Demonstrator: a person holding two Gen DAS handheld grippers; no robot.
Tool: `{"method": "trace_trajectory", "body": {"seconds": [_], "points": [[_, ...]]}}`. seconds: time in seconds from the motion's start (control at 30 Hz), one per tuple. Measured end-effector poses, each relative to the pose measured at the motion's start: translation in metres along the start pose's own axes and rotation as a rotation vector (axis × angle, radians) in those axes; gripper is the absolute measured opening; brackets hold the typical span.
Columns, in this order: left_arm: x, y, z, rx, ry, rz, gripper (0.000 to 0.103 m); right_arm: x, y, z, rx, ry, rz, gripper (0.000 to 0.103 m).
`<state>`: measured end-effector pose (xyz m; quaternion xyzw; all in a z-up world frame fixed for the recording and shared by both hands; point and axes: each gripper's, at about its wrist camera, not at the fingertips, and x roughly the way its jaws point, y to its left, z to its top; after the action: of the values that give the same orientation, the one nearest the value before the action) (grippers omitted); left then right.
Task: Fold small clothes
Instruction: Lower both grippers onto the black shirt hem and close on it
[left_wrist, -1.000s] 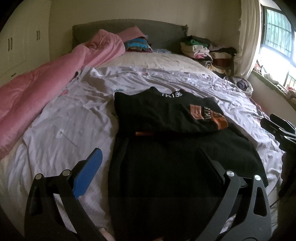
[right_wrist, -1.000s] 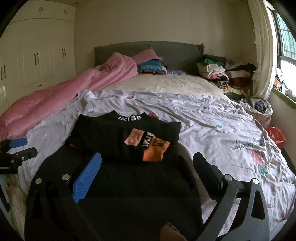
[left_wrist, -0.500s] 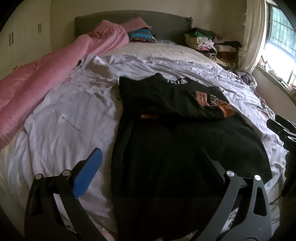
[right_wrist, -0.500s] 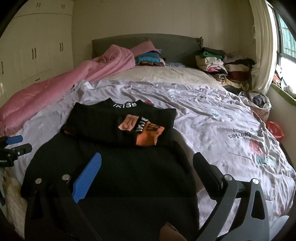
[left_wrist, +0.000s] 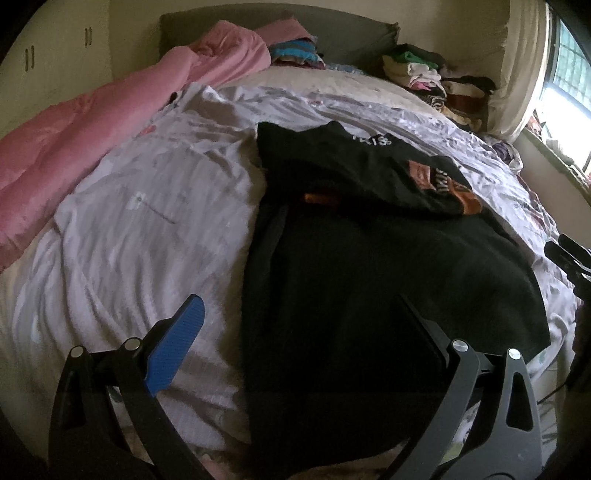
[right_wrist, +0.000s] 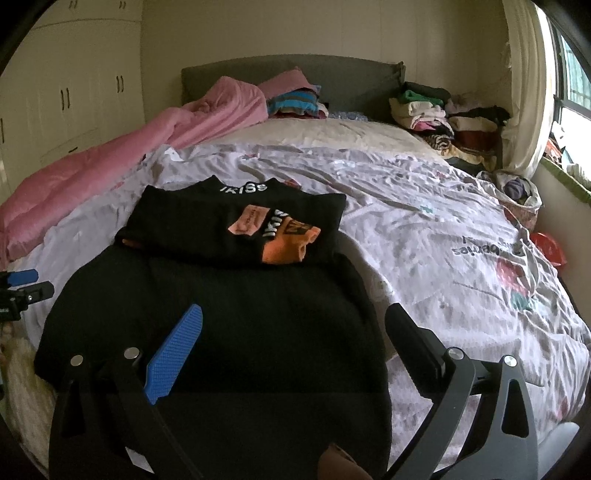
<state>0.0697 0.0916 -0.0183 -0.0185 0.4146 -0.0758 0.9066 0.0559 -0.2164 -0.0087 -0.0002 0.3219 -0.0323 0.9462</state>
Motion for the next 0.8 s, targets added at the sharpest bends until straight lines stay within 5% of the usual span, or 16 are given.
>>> {"method": "trace_trajectory", "body": {"seconds": [0.47, 0.67, 0.8], "points": [[-0.004, 0.023, -0.029, -0.045, 0.058, -0.020, 0.092, 0.004, -0.015, -0.019, 0.032, 0.053, 0.009, 0.099], [-0.009, 0.028, -0.036, -0.065, 0.071, -0.071, 0.056, 0.003, -0.016, -0.021, 0.035, 0.052, 0.016, 0.099], [-0.009, 0.026, -0.043, -0.069, 0.096, -0.095, 0.051, 0.003, -0.016, -0.022, 0.034, 0.052, 0.017, 0.099]]}}
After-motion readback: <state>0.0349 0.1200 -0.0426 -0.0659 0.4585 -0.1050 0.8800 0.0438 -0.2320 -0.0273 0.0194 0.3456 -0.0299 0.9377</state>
